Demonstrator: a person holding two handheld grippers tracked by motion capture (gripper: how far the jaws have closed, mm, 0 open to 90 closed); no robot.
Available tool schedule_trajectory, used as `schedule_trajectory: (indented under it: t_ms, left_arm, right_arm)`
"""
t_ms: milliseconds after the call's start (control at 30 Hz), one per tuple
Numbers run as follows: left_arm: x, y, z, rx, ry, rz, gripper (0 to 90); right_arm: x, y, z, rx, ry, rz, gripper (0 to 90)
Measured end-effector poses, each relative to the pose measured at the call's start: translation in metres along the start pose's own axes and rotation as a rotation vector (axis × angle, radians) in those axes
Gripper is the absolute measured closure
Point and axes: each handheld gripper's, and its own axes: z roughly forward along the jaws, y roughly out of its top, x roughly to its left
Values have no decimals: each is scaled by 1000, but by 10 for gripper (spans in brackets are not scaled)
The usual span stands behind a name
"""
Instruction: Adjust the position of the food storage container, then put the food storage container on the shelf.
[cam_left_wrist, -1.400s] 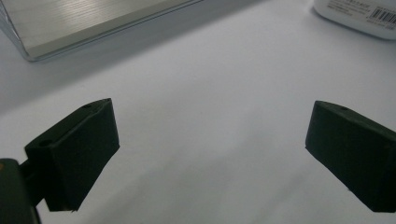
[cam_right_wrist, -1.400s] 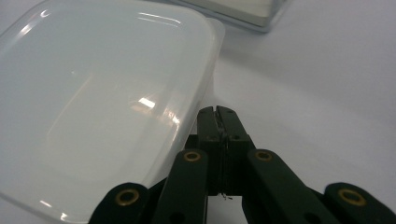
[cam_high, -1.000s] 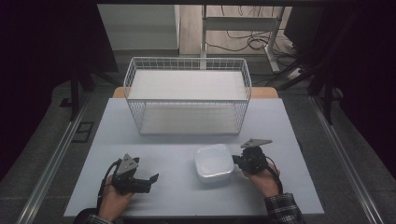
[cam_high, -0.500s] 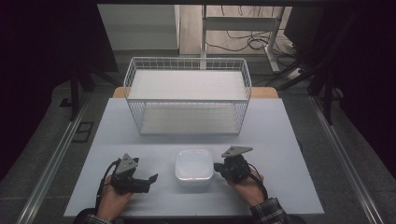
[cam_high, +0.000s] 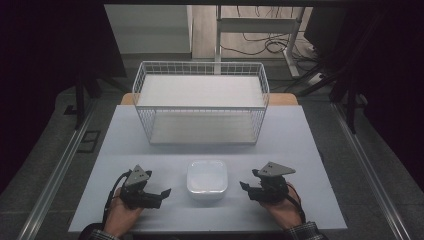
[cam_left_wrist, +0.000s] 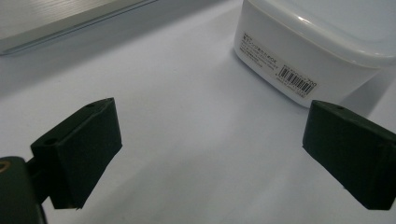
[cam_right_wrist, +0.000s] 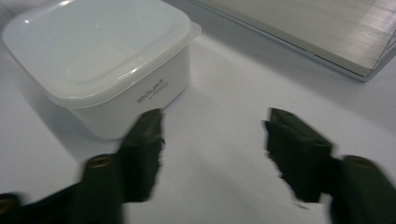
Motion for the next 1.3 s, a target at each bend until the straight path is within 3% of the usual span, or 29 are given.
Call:
schedule_trajectory:
  t_ms: [133,233,267,433,533,700,1000,1100,1300]
  left_arm:
    - [-1,-1,1,1,6,16,37]
    - [-1,-1,2,3,6,21,36]
    - [-2,-1,2,5,6,24,36]
    - [-2,0,2,-1,-3,15,35]
    - [-2,1,0,-25,-49,-1,26]
    - [-6,6,-1,-35,-73,15,11]
    - [-17,19,4,-21,-127,58,3]
    - [-18,22,6,-16,-136,57,5]
    - [-22,38,10,-31,-170,50,23]
  right_arm:
    - [4,-7,4,19,-2,-19,66]
    - [6,-9,6,35,-9,-29,36]
    - [4,-10,7,45,10,-24,22]
    - [3,-10,7,44,19,-16,16]
    - [4,-10,9,40,17,-17,8]
    - [8,-5,10,25,29,-6,7]
    - [19,10,12,30,52,-45,0]
    - [22,13,13,33,47,-60,0]
    - [28,27,18,57,95,-37,17]
